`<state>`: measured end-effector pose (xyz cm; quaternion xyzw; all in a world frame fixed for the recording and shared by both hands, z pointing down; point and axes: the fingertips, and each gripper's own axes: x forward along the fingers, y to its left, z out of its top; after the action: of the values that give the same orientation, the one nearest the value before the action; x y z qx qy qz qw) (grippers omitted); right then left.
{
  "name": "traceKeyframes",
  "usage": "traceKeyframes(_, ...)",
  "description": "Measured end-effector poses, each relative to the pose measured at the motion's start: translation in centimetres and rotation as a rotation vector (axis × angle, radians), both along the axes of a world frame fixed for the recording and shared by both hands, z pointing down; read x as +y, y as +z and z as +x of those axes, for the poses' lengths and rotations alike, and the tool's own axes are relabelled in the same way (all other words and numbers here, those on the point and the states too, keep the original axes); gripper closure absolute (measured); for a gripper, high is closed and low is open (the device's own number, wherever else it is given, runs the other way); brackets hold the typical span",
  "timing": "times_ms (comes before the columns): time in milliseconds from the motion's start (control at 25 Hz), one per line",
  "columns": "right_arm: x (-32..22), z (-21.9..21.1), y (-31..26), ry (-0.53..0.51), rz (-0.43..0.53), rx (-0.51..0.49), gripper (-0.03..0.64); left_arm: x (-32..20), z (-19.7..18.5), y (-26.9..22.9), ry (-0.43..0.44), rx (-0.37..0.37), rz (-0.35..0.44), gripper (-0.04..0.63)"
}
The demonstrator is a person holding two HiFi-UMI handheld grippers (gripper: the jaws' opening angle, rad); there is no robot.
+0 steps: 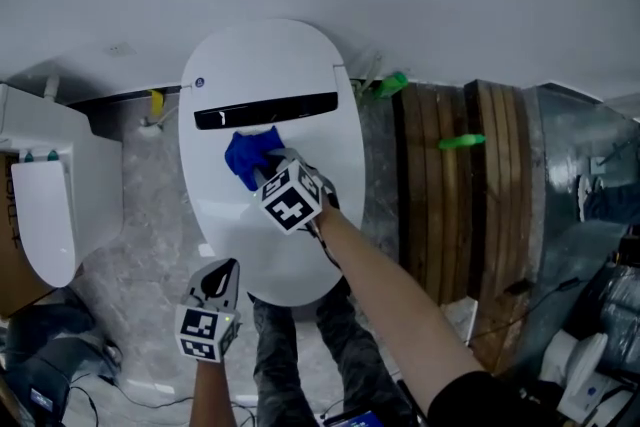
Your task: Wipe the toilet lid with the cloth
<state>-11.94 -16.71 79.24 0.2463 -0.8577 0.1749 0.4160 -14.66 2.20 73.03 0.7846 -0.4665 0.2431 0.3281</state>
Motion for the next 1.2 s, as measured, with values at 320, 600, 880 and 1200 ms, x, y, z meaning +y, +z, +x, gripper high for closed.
traceKeyframes(320, 5.5, -1.0, 0.5, -0.056, -0.029, -0.025, 0.548, 1.1, -0.2, 0.2, -0.017, -0.003, -0.003, 0.584)
traceKeyframes(600, 10.7, 0.2, 1.2, -0.088, -0.082, -0.033, 0.548, 2.0, 0.8, 0.1, -0.015, -0.005, -0.004, 0.584)
traceKeyframes(880, 15.3, 2.5, 1.8, -0.104, -0.131, -0.035, 0.548, 2.9, 2.3, -0.3, -0.004, -0.009, -0.002, 0.584)
traceKeyframes(1200, 18.8, 5.9, 2.4, -0.111, -0.174, -0.023, 0.548, 3.8, 4.1, -0.2, 0.006, -0.012, -0.005, 0.584)
